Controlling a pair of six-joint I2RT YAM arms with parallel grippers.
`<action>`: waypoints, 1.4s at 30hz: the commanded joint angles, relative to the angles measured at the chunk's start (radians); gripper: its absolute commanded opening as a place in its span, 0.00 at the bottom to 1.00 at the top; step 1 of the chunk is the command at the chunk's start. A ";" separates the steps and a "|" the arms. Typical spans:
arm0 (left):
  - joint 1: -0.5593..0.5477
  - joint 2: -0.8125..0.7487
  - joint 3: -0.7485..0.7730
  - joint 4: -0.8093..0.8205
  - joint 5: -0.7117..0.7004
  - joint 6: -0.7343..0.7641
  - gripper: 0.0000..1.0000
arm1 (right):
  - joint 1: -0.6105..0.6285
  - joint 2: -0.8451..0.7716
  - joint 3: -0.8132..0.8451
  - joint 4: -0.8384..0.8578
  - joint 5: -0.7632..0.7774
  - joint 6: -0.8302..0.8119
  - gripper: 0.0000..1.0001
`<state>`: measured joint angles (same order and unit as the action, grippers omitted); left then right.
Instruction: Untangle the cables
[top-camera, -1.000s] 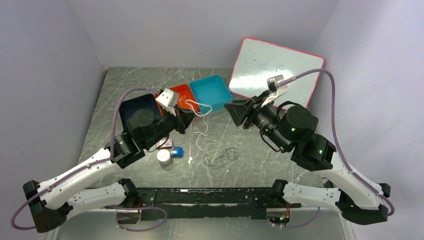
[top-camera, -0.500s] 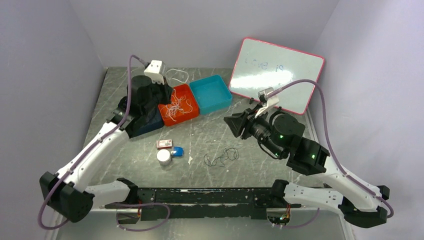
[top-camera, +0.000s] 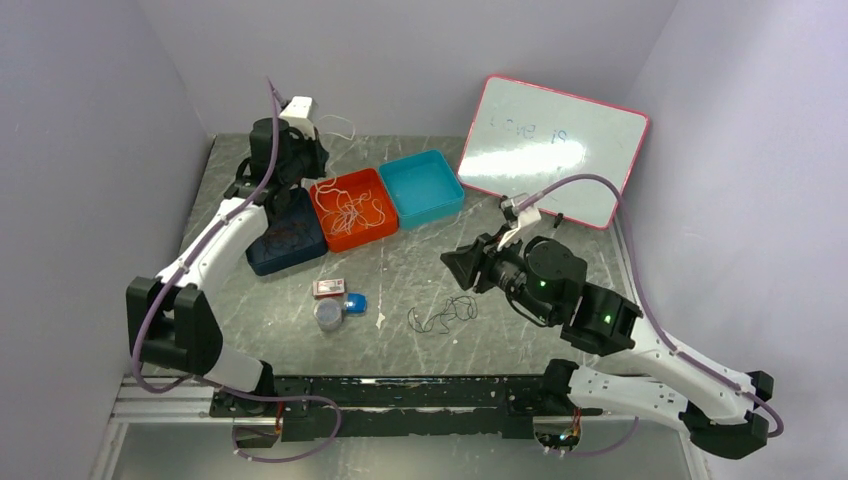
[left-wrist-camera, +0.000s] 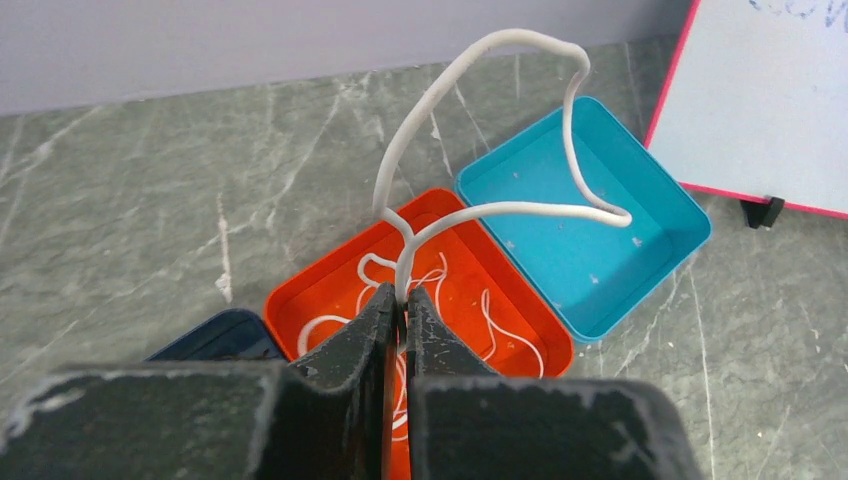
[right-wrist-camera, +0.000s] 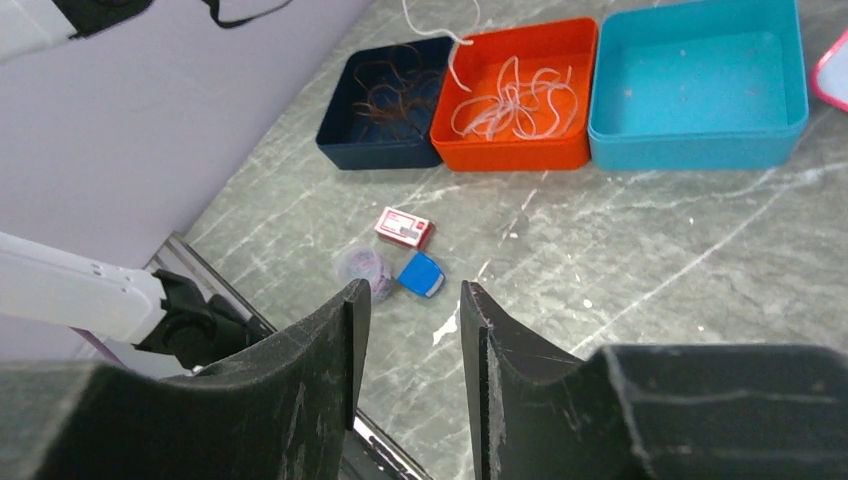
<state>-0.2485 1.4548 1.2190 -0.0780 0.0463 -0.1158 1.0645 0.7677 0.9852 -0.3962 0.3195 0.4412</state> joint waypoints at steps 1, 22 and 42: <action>0.009 0.056 0.050 0.096 0.142 -0.001 0.07 | 0.005 -0.020 -0.064 0.033 0.056 0.054 0.42; -0.034 0.349 0.106 -0.144 0.088 -0.057 0.07 | 0.004 0.144 -0.148 0.060 -0.091 0.036 0.43; -0.056 0.461 0.216 -0.390 0.044 -0.008 0.38 | 0.003 0.136 -0.166 0.068 -0.097 0.045 0.43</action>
<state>-0.2951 1.9446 1.3960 -0.4248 0.0982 -0.1375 1.0641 0.9165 0.8043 -0.3260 0.2230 0.4892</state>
